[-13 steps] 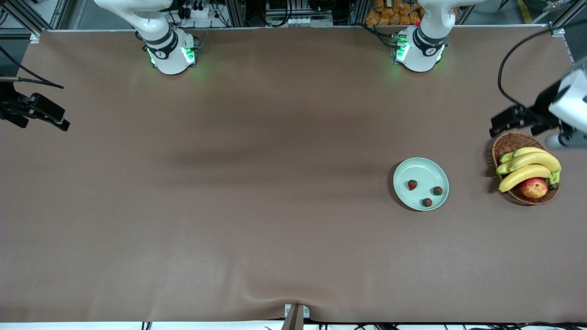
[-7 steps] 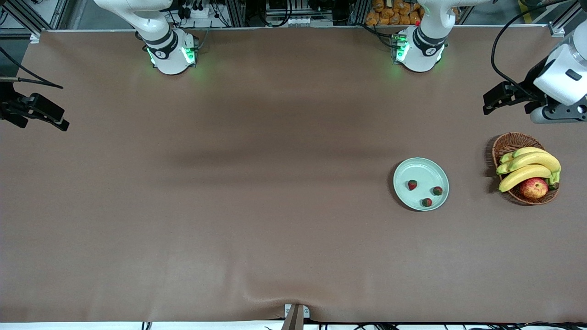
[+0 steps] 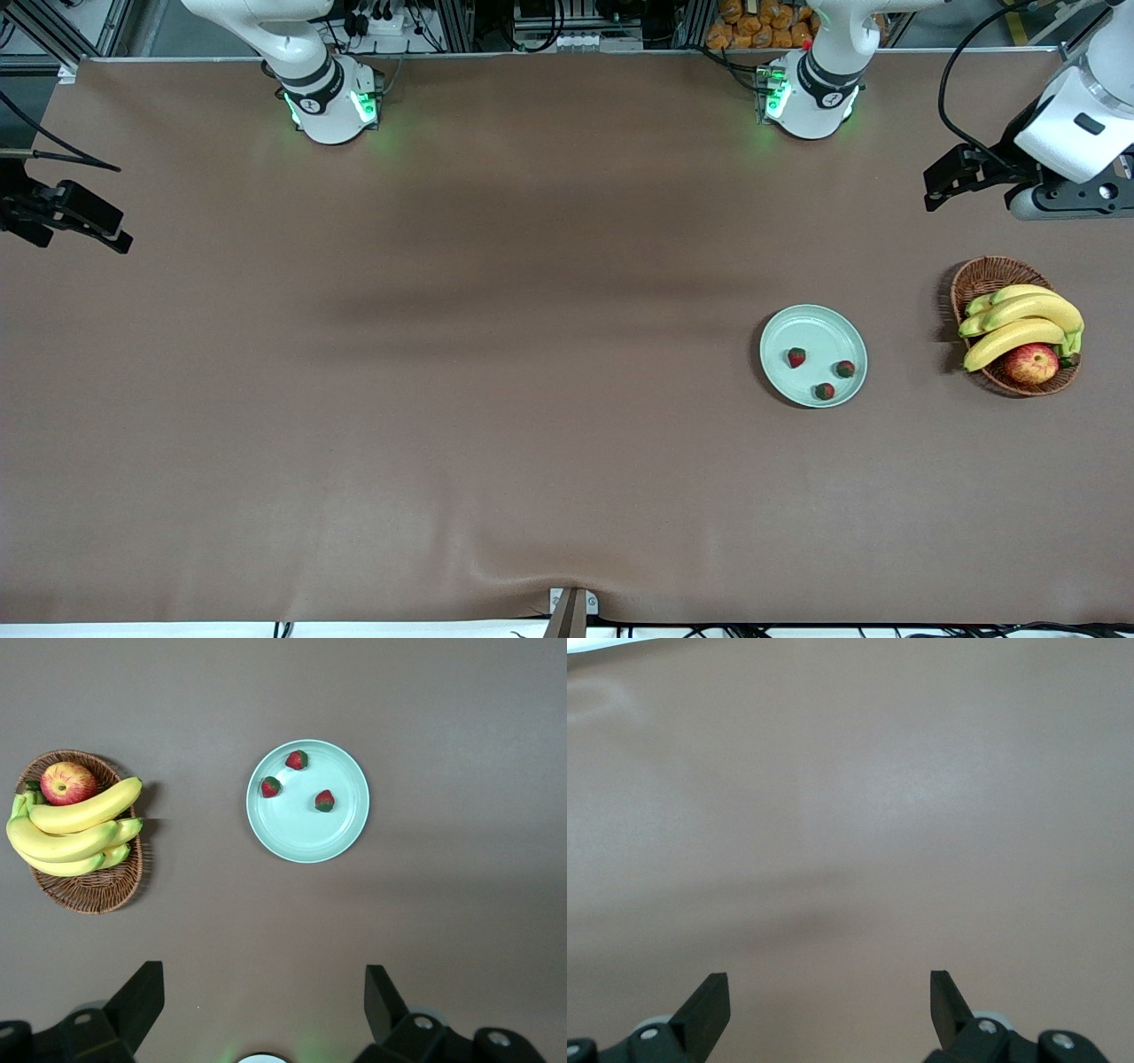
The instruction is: Collect all strawberries into plate
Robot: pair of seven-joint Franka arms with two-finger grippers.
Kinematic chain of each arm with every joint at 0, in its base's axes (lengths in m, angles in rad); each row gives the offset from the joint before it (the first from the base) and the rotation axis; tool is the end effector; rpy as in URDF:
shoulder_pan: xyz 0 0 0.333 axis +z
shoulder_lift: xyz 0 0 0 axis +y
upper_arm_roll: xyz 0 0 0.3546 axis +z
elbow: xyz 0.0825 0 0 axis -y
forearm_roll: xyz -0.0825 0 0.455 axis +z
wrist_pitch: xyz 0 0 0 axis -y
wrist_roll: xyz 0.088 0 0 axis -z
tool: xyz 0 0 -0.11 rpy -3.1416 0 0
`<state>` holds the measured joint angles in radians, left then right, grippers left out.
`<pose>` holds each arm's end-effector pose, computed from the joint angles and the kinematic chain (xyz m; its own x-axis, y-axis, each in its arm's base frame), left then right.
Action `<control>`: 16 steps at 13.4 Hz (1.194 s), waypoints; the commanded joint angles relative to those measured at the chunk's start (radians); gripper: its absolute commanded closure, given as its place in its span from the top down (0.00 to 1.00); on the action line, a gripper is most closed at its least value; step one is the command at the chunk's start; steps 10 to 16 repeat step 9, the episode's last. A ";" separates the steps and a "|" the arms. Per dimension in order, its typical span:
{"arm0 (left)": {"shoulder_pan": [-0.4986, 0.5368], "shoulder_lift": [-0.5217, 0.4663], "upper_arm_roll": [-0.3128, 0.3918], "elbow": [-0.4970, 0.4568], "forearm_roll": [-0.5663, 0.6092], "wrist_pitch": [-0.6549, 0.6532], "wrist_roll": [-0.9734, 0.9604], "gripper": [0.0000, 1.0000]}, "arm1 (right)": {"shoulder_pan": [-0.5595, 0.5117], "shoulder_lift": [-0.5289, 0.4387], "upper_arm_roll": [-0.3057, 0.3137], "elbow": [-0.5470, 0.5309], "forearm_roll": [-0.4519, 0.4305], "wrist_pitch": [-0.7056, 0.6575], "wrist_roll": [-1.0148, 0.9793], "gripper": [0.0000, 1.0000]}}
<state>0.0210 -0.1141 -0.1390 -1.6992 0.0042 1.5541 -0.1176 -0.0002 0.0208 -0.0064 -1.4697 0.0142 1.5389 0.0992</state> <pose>0.5781 -0.0727 0.6573 0.9996 0.0011 -0.0295 0.0004 -0.9997 -0.0236 0.6300 -0.0025 0.6989 0.9934 -0.1051 0.0468 -0.1044 -0.9944 -0.0187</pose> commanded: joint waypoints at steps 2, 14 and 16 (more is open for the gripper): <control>-0.009 -0.019 0.013 0.006 -0.006 0.004 0.012 1.00 | -0.006 0.011 0.005 0.026 -0.020 -0.017 -0.004 1.00; -0.009 -0.019 0.015 0.061 -0.007 -0.048 0.007 1.00 | -0.008 0.011 0.003 0.026 -0.020 -0.017 -0.006 1.00; -0.009 -0.019 0.015 0.061 -0.007 -0.048 0.007 1.00 | -0.008 0.011 0.003 0.026 -0.020 -0.017 -0.006 1.00</control>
